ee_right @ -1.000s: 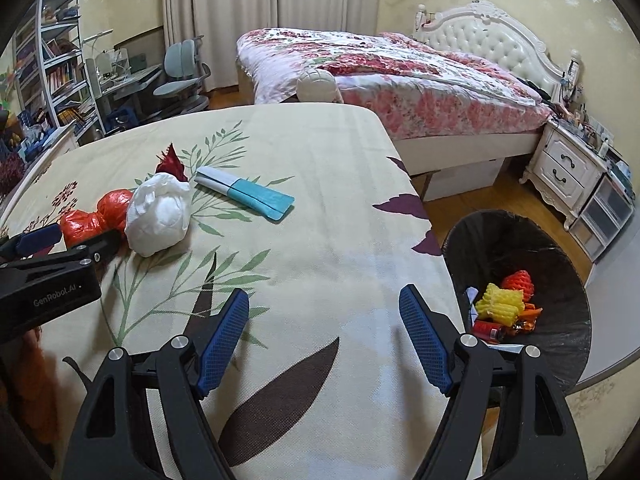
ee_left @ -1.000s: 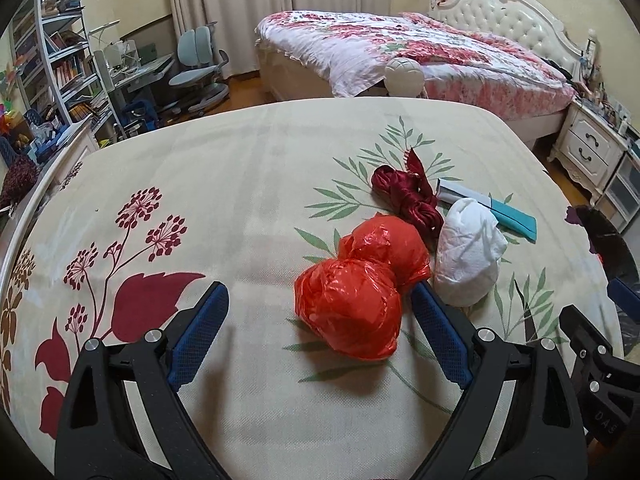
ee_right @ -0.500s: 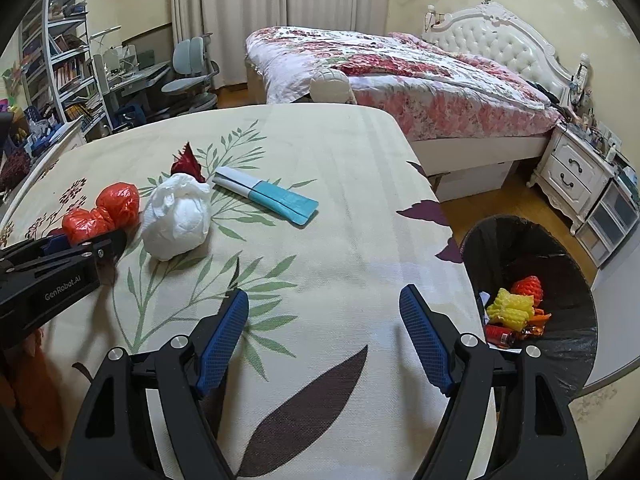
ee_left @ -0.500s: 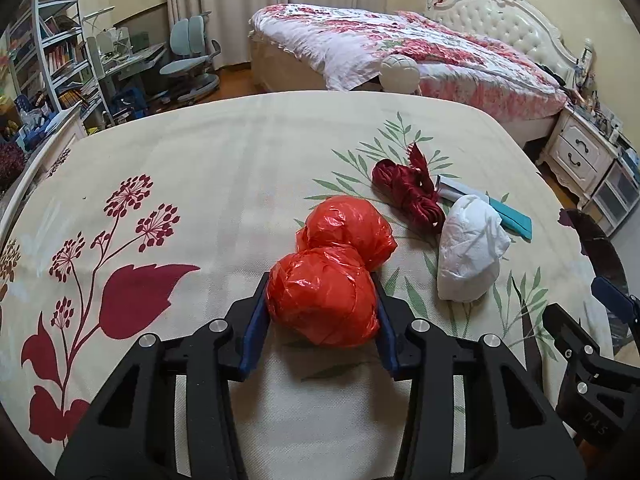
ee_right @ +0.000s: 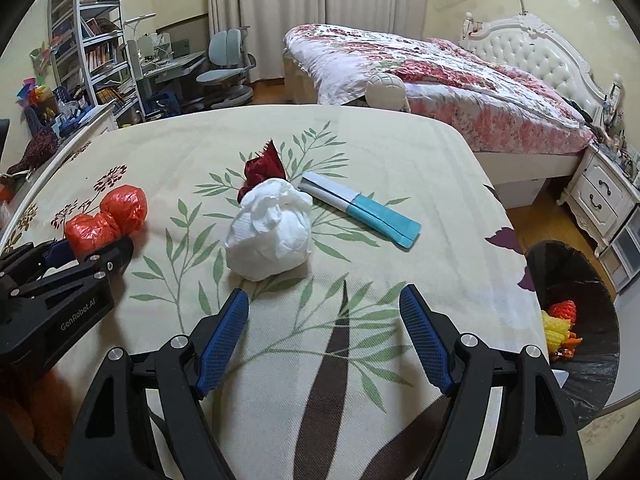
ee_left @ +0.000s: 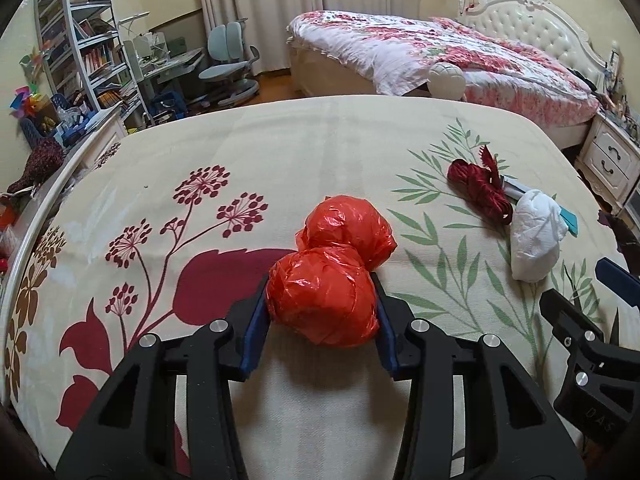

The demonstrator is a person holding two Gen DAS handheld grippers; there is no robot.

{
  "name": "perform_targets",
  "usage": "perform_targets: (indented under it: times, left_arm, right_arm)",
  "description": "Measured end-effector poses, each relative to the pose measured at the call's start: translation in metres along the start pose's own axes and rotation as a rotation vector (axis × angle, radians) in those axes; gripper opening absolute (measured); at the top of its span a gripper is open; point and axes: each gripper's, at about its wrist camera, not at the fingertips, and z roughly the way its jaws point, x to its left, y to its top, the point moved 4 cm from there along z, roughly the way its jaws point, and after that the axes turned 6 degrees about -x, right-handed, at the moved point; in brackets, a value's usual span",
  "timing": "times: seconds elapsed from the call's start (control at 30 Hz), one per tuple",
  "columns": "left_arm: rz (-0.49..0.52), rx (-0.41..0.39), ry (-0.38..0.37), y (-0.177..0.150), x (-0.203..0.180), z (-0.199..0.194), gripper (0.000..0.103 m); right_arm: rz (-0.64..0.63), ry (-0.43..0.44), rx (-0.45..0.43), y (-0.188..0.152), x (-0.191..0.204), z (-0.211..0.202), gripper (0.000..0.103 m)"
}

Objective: Collect trash
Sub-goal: 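Grasp the white plastic bag with the right tool while the left tool holds the red bags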

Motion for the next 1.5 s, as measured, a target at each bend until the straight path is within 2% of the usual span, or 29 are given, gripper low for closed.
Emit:
perform_targets:
  times: [0.43, 0.67, 1.1, 1.5]
  left_arm:
    - [-0.028, -0.004, 0.026, -0.007, 0.025, -0.005, 0.044]
    - [-0.028, -0.005, 0.027, -0.008, 0.026, -0.005, 0.044]
    - [-0.031, -0.018, 0.026, -0.008, 0.023, -0.013, 0.043]
    - [-0.025, -0.028, -0.019, -0.018, -0.005, -0.033, 0.043]
  right_arm:
    - [0.013, -0.007, 0.001, 0.02, 0.013, 0.02, 0.075]
    - [0.007, 0.015, 0.022, 0.017, 0.019, 0.022, 0.047]
    - [0.014, 0.034, 0.007, 0.007, 0.013, -0.002, 0.044]
    - [0.031, 0.015, -0.021, -0.007, -0.011, -0.029, 0.044]
